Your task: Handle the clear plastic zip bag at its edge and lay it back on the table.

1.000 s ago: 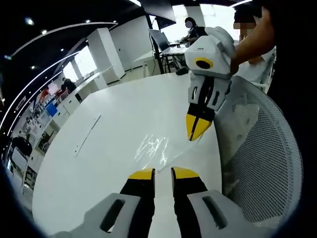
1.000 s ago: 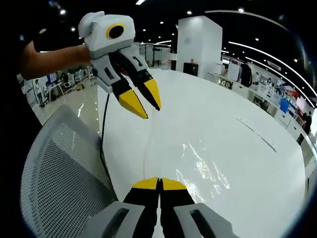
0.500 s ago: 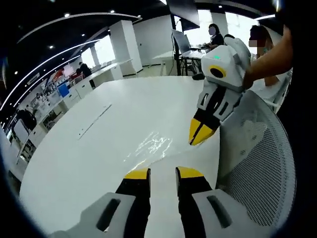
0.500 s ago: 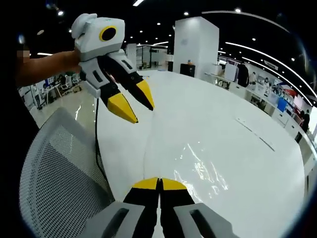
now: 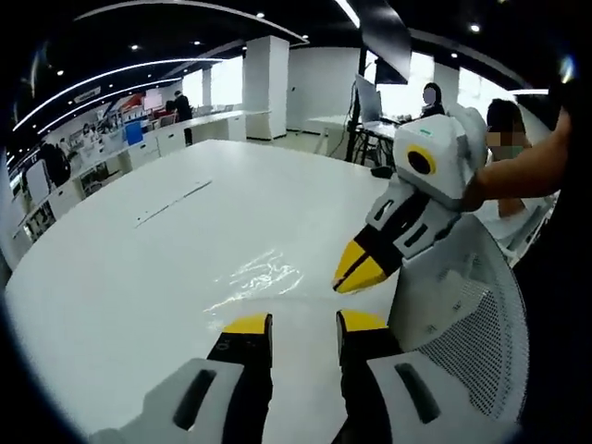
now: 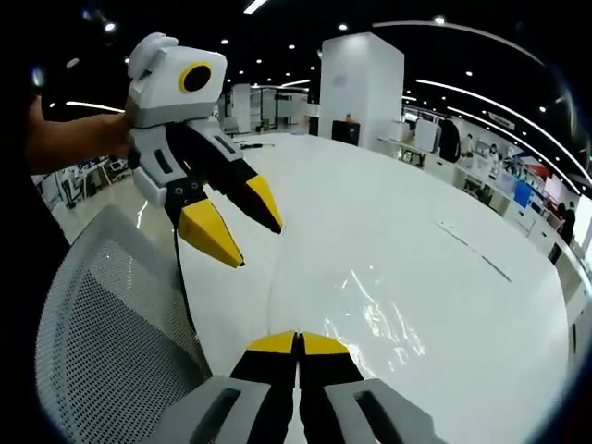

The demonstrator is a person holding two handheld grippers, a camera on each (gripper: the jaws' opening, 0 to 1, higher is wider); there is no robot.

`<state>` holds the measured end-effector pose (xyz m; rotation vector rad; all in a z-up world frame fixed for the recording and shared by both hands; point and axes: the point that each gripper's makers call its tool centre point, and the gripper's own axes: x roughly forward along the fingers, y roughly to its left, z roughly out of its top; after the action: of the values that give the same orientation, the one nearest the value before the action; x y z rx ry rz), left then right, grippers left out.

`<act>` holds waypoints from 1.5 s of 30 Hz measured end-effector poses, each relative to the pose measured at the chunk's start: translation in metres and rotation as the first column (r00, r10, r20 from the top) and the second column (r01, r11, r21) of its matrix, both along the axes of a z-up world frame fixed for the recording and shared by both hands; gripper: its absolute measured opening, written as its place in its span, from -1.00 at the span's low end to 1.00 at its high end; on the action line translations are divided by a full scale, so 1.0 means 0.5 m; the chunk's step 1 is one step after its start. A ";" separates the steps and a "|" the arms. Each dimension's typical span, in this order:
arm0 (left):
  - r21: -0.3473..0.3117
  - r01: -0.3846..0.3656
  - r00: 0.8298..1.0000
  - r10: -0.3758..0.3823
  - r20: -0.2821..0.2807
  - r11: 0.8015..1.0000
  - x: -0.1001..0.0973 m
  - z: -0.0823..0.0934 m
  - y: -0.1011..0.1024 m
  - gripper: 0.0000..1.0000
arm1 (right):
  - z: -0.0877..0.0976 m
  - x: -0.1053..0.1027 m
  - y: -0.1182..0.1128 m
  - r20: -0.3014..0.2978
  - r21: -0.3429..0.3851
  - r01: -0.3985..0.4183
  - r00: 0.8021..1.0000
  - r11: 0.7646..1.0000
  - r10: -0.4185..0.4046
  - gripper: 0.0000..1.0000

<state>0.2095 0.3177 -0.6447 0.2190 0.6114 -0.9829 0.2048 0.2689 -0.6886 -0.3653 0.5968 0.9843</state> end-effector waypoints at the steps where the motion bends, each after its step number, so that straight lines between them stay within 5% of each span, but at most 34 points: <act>1: -0.007 -0.007 1.000 0.006 -0.010 1.000 -0.001 0.000 -0.001 -0.48 | 0.000 0.000 0.000 0.000 0.000 0.000 1.000 1.000 0.000 -1.00; 8: -0.071 -0.074 0.993 0.068 -0.093 0.995 0.001 -0.012 -0.010 -0.38 | 0.004 0.003 0.005 0.010 0.008 0.004 1.000 1.000 -0.004 -1.00; 27: -0.145 -0.206 0.958 0.169 -0.232 0.968 0.016 -0.031 -0.022 -0.54 | 0.018 -0.005 0.025 0.046 0.015 -0.022 0.999 1.000 0.021 -1.00; 45: -0.064 -0.224 0.955 0.206 -0.213 0.972 0.020 -0.050 -0.009 -1.00 | 0.045 0.008 0.030 0.061 0.059 0.010 0.998 0.998 -0.014 -1.00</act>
<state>0.2192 0.3134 -0.6700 -0.0289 0.7619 -0.8239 0.2086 0.2838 -0.6662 -0.3387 0.5128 0.9736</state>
